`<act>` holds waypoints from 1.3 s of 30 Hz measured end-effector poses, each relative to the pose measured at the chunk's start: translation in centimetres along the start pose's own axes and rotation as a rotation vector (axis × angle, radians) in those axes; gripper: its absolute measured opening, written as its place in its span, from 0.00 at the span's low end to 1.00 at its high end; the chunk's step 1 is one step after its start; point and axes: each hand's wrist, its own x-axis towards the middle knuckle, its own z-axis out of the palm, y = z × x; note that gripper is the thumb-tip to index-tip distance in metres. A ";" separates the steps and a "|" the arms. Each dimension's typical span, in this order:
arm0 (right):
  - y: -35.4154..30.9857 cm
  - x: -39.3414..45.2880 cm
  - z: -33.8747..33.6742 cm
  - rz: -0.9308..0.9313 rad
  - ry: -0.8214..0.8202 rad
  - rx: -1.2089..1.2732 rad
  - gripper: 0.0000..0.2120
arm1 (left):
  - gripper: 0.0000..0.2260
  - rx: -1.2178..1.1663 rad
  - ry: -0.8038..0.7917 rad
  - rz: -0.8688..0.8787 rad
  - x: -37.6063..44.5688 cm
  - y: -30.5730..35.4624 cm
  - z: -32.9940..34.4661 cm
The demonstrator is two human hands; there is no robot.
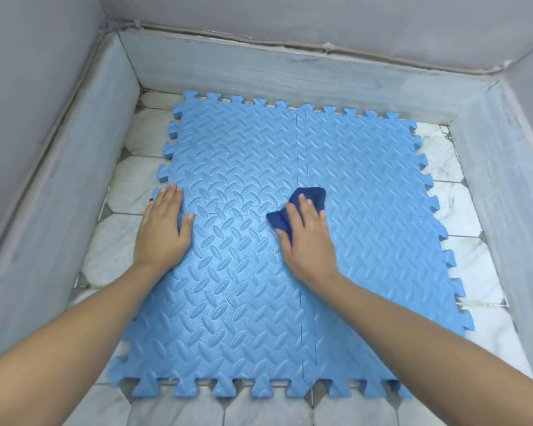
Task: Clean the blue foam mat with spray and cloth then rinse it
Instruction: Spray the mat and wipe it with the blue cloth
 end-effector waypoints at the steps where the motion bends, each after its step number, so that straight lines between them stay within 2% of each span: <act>1: -1.7 -1.5 0.5 -0.158 -0.068 -0.017 0.24 | 0.29 -0.007 -0.011 -0.003 -0.1 0.0 -0.1; 3: -3.1 -3.8 0.7 -0.480 -0.187 -0.094 0.25 | 0.30 -0.019 -0.037 0.009 -0.2 -0.1 -0.4; 5: -1.5 -3.8 0.0 -0.620 -0.192 -0.182 0.26 | 0.29 -0.001 -0.085 0.035 0.1 -0.2 -1.0; 6: -0.4 -3.6 -0.4 -0.577 -0.175 -0.211 0.27 | 0.29 0.025 -0.116 0.046 0.1 -0.2 -1.5; 7: 0.8 -3.3 -0.8 -0.456 -0.155 -0.216 0.29 | 0.29 0.059 -0.131 0.058 0.0 -0.1 -2.0; 9: 2.2 -3.0 -1.3 -0.115 -0.104 -0.149 0.32 | 0.28 0.109 -0.122 0.072 -0.8 0.4 -2.8; 11: 0.4 -3.2 -1.0 0.096 -0.073 -0.016 0.34 | 0.28 0.074 -0.147 0.044 -1.9 0.3 -3.2; 12: -1.7 -3.4 -0.6 0.125 -0.067 0.032 0.34 | 0.28 0.029 -0.168 0.026 -2.4 0.1 -3.2; 14: -6.5 -4.6 0.6 0.019 -0.109 0.071 0.34 | 0.26 -0.051 -0.226 -0.008 -2.6 -0.5 -3.5; 17: -12.4 -8.3 2.9 -0.392 -0.232 0.033 0.30 | 0.25 -0.080 -0.298 -0.020 -1.9 -0.9 -3.8; 19: -13.0 -11.5 3.7 -0.580 -0.247 -0.047 0.27 | 0.28 -0.060 -0.360 -0.019 -2.2 -0.9 -3.6; 21: -10.4 -13.4 3.3 -0.609 -0.214 -0.119 0.24 | 0.36 0.031 -0.397 0.004 -2.6 -1.1 -3.1; 23: -6.1 -14.4 2.2 -0.520 -0.186 -0.149 0.23 | 0.44 0.140 -0.405 0.038 -2.9 -1.3 -2.8; 25: -1.1 -15.0 0.4 -0.375 -0.153 -0.167 0.23 | 0.47 0.193 -0.397 0.055 -3.1 -1.4 -2.6; 31: 12.8 -16.7 -5.5 0.275 -0.034 -0.154 0.32 | 0.46 0.223 -0.375 0.048 -3.4 -0.7 -2.6; 34: 12.5 -16.7 -6.0 0.514 0.050 -0.039 0.28 | 0.44 0.171 -0.341 0.023 -3.7 0.0 -2.6; 36: 9.7 -16.5 -5.2 0.461 0.049 -0.048 0.26 | 0.39 0.116 -0.254 0.014 -4.7 0.6 -2.0; 39: 4.8 -16.7 -3.6 0.135 -0.058 -0.096 0.27 | 0.31 0.063 -0.114 -0.022 -7.0 2.0 -0.6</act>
